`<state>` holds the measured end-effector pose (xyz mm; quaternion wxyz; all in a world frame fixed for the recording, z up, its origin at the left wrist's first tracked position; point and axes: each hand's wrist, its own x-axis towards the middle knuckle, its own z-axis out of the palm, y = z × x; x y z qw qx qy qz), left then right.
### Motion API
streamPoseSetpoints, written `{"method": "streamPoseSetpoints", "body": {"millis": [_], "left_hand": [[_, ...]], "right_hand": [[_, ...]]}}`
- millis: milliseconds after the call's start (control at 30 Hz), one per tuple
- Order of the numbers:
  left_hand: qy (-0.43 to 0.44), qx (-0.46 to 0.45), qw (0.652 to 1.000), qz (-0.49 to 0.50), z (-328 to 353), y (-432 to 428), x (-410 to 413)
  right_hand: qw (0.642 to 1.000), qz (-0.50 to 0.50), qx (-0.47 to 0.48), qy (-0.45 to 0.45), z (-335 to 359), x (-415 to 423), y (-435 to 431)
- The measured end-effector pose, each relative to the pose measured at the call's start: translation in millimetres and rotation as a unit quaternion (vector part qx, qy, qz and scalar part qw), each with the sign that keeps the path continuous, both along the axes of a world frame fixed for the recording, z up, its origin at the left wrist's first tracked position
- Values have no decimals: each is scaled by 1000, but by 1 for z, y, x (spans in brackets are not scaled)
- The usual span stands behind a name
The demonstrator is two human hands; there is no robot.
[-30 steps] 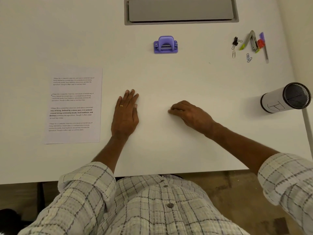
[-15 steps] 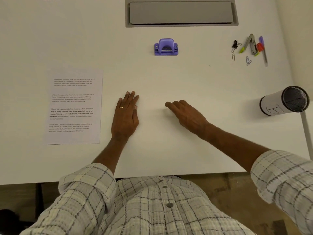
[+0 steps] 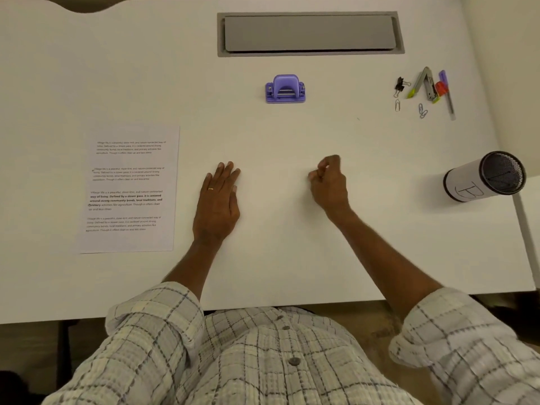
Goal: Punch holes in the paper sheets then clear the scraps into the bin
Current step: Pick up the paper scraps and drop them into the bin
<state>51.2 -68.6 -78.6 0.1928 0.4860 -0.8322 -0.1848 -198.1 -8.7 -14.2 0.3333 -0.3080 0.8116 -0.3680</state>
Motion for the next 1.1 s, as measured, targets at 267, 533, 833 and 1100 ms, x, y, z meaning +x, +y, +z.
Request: {"method": "streamPoseSetpoints", "body": {"millis": [267, 533, 833, 1100], "left_hand": [[5, -4, 1000, -5, -1, 0, 2], [1, -11, 1000, -8, -6, -2, 1], [0, 19, 1000, -8, 4, 2, -3], [3, 19, 1000, -2, 8, 4, -4]], "right_hand": [[787, -217, -88, -570, 54, -61, 31], [853, -251, -185, -418, 124, -183, 89], [965, -253, -64, 16, 124, -266, 137], [957, -205, 11, 203, 110, -272, 138]]}}
